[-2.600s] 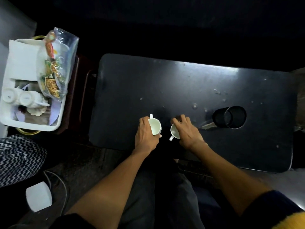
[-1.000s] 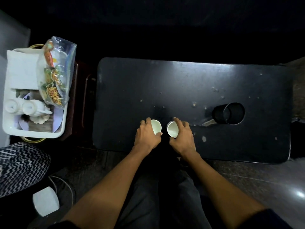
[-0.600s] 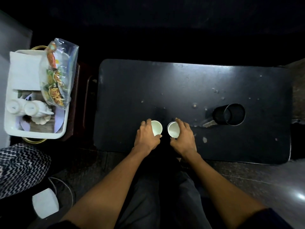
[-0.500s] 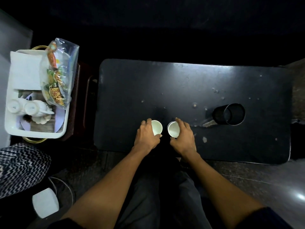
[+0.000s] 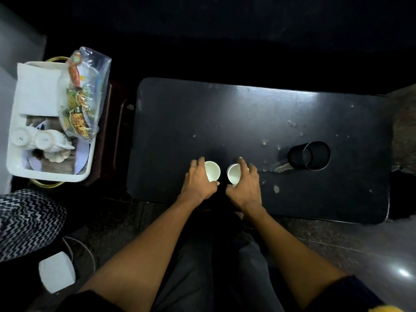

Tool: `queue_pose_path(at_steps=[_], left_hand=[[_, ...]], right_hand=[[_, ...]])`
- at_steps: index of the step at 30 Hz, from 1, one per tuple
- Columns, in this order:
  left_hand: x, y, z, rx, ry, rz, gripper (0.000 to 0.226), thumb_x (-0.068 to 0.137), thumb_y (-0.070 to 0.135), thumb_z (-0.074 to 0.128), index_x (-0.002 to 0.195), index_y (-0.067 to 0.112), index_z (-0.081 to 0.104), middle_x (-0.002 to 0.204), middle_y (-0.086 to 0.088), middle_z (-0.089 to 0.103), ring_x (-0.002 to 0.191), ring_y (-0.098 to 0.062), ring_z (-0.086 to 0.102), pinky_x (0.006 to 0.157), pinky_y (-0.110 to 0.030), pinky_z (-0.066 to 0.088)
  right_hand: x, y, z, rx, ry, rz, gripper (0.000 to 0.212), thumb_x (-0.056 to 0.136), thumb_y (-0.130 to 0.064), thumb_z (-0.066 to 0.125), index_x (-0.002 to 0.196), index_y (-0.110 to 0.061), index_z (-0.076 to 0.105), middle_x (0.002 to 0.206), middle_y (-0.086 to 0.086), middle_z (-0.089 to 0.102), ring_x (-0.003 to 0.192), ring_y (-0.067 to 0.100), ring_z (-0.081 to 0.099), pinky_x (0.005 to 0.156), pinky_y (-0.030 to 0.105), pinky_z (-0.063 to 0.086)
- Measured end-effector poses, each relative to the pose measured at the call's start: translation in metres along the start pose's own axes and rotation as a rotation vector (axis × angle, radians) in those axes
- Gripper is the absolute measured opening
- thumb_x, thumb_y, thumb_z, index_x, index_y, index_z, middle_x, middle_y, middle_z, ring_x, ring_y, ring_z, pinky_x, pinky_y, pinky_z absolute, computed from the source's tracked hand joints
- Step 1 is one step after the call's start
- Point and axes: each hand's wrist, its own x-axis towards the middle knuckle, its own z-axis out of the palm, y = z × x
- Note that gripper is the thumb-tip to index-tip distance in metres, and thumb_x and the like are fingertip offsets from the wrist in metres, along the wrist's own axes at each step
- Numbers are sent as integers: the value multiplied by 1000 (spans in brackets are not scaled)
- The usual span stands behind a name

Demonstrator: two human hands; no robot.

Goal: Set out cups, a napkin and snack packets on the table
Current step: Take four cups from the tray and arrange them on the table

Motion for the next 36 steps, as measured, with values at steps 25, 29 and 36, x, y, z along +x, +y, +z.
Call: queue_pose_path(at_steps=[25, 29, 36], left_hand=[[-63, -136, -183, -312, 370, -133, 88, 86, 26, 65, 157, 32, 12, 162, 2, 17, 136, -23, 46, 100, -48, 49], [-56, -186, -202, -313, 359, -147, 86, 86, 21, 65, 157, 24, 16, 159, -2, 21, 138, -28, 42, 100, -50, 47], [-45, -271, -228, -386, 381, -89, 90, 76, 12, 69, 154, 21, 24, 149, -3, 34, 137, -27, 41, 97, -43, 47]], right_hand=[[-50, -264, 59, -428, -212, -711, 81, 79, -33, 66, 152, -22, 31, 147, 9, 37, 136, 31, 37, 99, 47, 47], [-59, -302, 99, -472, -241, -713, 82, 77, -34, 71, 149, -17, 35, 143, 10, 40, 134, 31, 36, 96, 47, 48], [-72, -356, 176, -465, -288, -703, 72, 78, -39, 73, 138, -14, 43, 135, 12, 45, 128, 32, 40, 87, 44, 46]])
